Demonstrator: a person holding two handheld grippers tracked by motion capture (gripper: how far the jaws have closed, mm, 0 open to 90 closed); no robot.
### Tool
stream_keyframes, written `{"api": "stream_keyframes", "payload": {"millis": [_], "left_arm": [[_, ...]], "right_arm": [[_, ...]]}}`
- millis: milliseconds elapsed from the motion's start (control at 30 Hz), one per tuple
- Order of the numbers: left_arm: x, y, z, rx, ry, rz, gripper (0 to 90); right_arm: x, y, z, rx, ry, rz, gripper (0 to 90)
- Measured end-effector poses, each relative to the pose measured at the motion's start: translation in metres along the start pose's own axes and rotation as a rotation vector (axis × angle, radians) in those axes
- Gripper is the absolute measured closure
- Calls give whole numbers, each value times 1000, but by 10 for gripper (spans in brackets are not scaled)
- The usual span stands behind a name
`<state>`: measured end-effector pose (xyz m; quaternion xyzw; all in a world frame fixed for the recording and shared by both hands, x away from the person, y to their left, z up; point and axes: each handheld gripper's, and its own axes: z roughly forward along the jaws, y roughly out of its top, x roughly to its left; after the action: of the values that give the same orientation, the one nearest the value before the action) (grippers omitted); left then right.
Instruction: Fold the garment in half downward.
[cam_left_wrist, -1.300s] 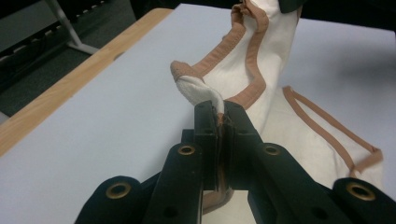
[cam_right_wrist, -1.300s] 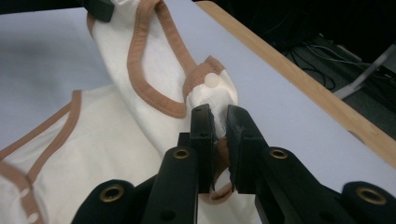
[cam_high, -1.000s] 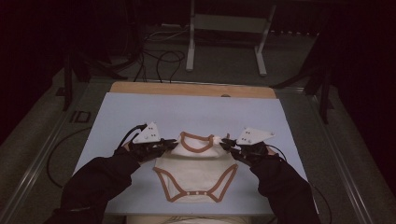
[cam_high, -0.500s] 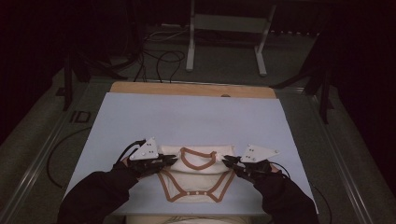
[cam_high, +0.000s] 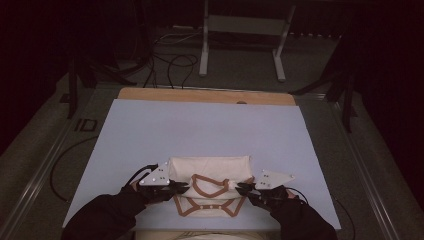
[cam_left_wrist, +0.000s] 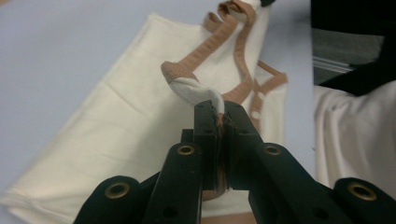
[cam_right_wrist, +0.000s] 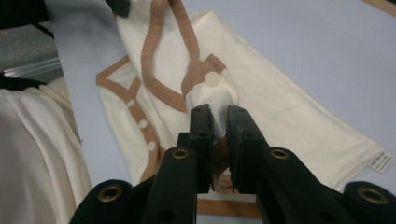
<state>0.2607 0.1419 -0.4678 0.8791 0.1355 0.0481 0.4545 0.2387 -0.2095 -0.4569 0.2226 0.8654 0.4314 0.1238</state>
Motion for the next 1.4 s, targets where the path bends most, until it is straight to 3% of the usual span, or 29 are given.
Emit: {"api": "stream_keyframes", "payload": {"millis": [167,367,433,467,533,600,767,833,867,1033,1300,1400], "left_arm": [[-3,-8,2,21,-46,-4,856],[-9,-15,4,46,-61,3,849],[-10,-17,3,45,-70,7,839],[-11,-17,3,40,-78,5,781],[-11,-17,0,32,-93,-8,618],[-10,-15,-2,38,-78,-22,473],[-6,-13,-4,18,-83,-46,287],[-4,-13,-5,11,-110,-51,185],[-3,-13,-5,7,-102,-53,149],[3,-13,-5,24,-49,-46,29],[16,-7,-10,8,-17,-39,11],[20,-6,-11,10,-7,-39,12]], "right_arm": [[4,-4,-1,11,30,15,802],[11,-11,-3,19,47,27,794],[12,-12,-3,19,66,30,731],[14,-13,-3,13,69,30,630],[15,-12,-4,-6,78,39,531],[15,-10,-5,-29,79,19,442],[11,-8,-5,-40,64,40,288],[7,-8,-4,-57,71,65,218],[6,-8,-4,-63,74,81,155],[-1,-8,-4,-65,80,76,103],[-21,-4,-2,-82,67,116,96],[-29,-1,-2,-82,51,93,99]]}}
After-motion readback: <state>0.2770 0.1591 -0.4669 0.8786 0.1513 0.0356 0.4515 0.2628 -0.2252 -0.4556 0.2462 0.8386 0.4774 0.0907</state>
